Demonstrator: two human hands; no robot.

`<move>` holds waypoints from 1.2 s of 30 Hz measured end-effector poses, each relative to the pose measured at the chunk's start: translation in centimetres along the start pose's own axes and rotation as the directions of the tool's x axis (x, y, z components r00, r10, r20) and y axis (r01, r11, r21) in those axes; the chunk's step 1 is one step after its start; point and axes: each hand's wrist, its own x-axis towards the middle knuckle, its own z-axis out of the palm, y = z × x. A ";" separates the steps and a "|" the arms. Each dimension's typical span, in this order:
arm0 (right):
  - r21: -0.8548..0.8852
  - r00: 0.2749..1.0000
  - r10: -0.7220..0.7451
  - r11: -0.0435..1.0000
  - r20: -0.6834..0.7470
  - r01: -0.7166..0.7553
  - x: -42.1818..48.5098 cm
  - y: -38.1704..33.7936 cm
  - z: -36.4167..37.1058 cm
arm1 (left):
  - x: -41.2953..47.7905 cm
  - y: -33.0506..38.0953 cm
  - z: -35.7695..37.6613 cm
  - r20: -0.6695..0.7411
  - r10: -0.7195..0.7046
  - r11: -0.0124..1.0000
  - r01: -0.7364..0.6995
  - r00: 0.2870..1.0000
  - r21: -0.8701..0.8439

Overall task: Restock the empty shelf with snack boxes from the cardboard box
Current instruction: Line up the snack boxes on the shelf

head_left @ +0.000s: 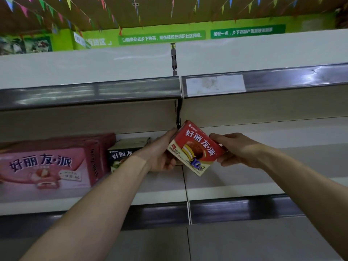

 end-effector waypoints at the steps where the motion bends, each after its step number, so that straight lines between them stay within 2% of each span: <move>1: 0.015 1.000 0.018 1.000 -0.012 -0.018 0.0 -0.1 0.0 | -0.1 0.1 -0.1 0.029 0.013 0.999 -0.012 0.999 -0.031; 3: 0.071 0.999 0.035 0.997 0.007 -0.036 -0.1 -0.2 -0.1 | -0.4 0.2 -0.3 0.080 0.044 0.996 -0.037 0.996 -0.087; 5: 0.128 0.995 0.012 0.991 0.101 -0.025 -0.3 -0.1 -0.4 | -0.8 0.5 -0.4 0.100 0.050 0.996 -0.043 0.994 -0.076; 7: 0.092 0.987 -0.035 0.996 0.158 0.021 -0.3 0.1 -0.3 | -1.2 0.7 -0.5 0.084 0.037 0.999 -0.033 0.996 -0.043; 9: 0.013 0.992 -0.078 0.997 0.098 0.077 0.1 -0.2 -0.3 | -1.6 1.2 -0.7 0.045 0.019 1.000 -0.019 0.999 0.001; 11: -0.067 0.992 -0.124 0.990 0.002 0.124 0.8 -0.8 -0.4 | -1.8 1.8 -1.1 -0.082 0.062 0.993 -0.053 0.995 0.102; 13: -0.130 0.990 -0.135 0.983 -0.043 0.128 1.4 -1.5 -0.5 | -1.9 2.4 -1.7 -0.259 0.158 0.976 -0.111 0.953 0.187; 16: -0.275 0.991 -0.128 0.952 0.031 0.132 1.9 -1.8 0.5 | -1.8 3.2 -2.6 -0.378 0.256 0.958 -0.180 0.890 0.225; 18: -0.371 0.988 -0.124 0.917 0.093 0.150 2.2 -1.7 2.0 | -1.7 3.3 -2.6 -0.365 0.275 0.950 -0.193 0.890 0.246; 20: -0.394 0.983 -0.134 0.903 0.129 0.174 2.6 -1.5 3.6 | -1.4 3.0 -2.5 -0.325 0.283 0.932 -0.179 0.902 0.316; 25: -0.318 0.974 -0.123 0.931 0.192 0.181 3.9 -1.5 5.1 | -0.9 2.3 -2.7 -0.300 0.372 0.854 -0.197 0.879 0.481; 27: -0.283 0.973 -0.137 0.941 0.188 0.187 4.3 -1.4 5.4 | -0.9 2.3 -3.1 -0.237 0.369 0.819 -0.194 0.899 0.540; 29: -0.258 0.974 -0.167 0.945 0.154 0.203 4.8 -1.1 5.9 | -0.6 2.3 -3.5 -0.139 0.304 0.731 -0.138 0.942 0.668; 31: -0.243 0.975 -0.175 0.948 0.136 0.204 5.2 -0.9 6.3 | -0.1 1.9 -3.7 -0.090 0.215 0.531 -0.039 0.972 0.846; 33: -0.263 0.980 -0.156 0.947 0.127 0.185 5.6 -0.9 6.2 | 0.8 1.2 -3.5 -0.086 0.229 0.306 0.012 0.970 0.952; 34: -0.278 0.984 -0.133 0.947 0.120 0.162 5.7 -0.9 6.1 | 1.2 0.8 -3.2 -0.081 0.268 0.243 0.014 0.960 0.970; 36: -0.278 0.987 -0.078 0.954 0.142 0.115 5.8 -1.0 6.0 | 1.8 0.4 -2.8 -0.077 0.311 0.206 0.012 0.947 0.979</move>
